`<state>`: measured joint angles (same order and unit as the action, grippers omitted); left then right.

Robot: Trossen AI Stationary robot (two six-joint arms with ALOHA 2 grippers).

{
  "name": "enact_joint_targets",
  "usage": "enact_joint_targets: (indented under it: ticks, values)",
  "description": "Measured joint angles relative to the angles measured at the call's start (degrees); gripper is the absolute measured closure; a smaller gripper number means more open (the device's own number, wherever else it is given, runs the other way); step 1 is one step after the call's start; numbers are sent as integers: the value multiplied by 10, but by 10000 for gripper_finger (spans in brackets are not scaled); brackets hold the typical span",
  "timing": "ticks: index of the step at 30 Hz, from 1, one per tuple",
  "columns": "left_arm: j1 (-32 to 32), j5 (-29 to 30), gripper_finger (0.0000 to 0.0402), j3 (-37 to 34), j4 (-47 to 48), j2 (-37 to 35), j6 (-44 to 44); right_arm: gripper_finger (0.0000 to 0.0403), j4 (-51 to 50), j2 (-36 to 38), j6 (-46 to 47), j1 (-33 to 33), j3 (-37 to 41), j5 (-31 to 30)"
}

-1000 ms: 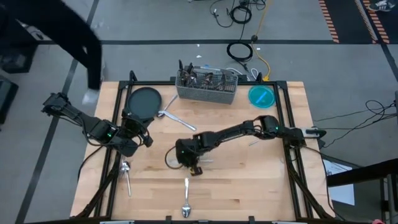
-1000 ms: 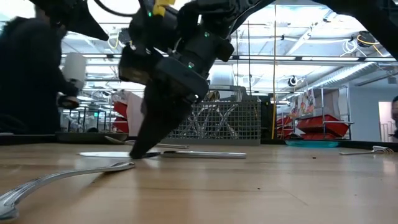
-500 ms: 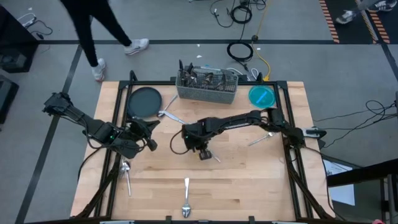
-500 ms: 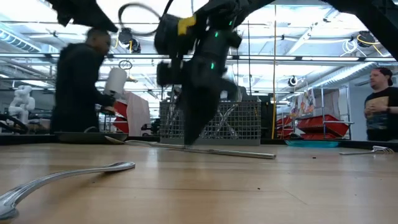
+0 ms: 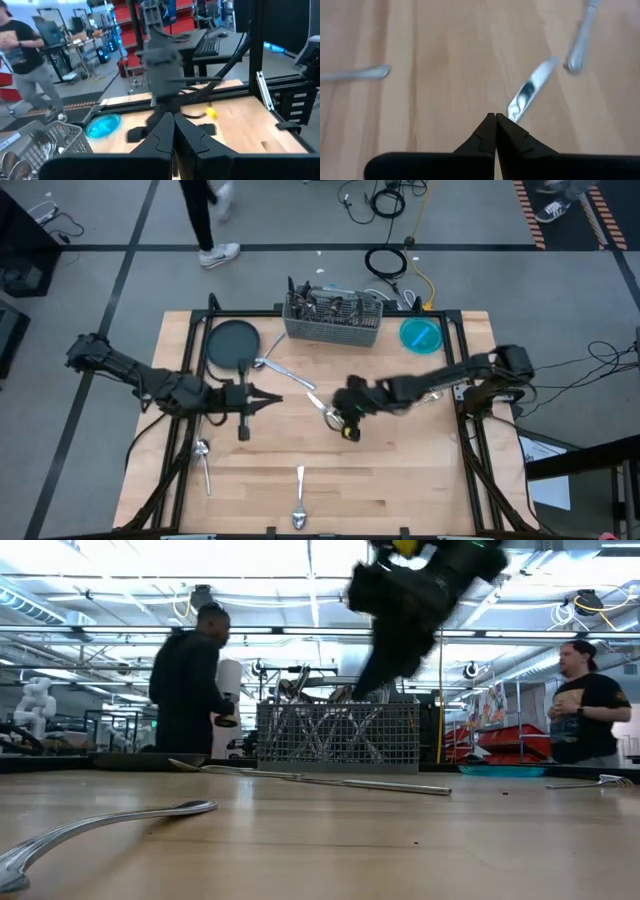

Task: Sort silverware
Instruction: Put the knife into the silverware basket

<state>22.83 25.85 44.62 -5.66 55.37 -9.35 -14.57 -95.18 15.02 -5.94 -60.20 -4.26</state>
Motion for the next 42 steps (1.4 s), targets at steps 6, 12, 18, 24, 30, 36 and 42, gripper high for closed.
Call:
enact_joint_targets:
  ticks: [6, 12, 18, 24, 30, 36, 42]
  values:
    - [-89, -150, 393, 0, -21, 28, 18, 403, 130, 20, 165, -61, 139, -158]
    - [-151, -261, 393, 0, -69, 85, 30, 403, 148, 19, 192, -91, 148, -184]
    - [-179, -318, 393, 0, -95, 148, 45, 403, 165, 3, 189, -102, 147, -184]
    - [-198, -395, 393, 0, -174, 194, 75, 403, 182, -55, 202, -114, 148, -182]
    - [-214, -400, 393, 0, -182, 203, 76, 403, 207, -83, 209, -118, 147, -184]
    - [-237, -392, 393, 0, -81, 204, 46, 403, 204, -85, 216, -118, 146, -186]
    - [-261, -348, 393, 0, -25, 263, -38, 403, 200, -85, 213, -118, 146, -183]
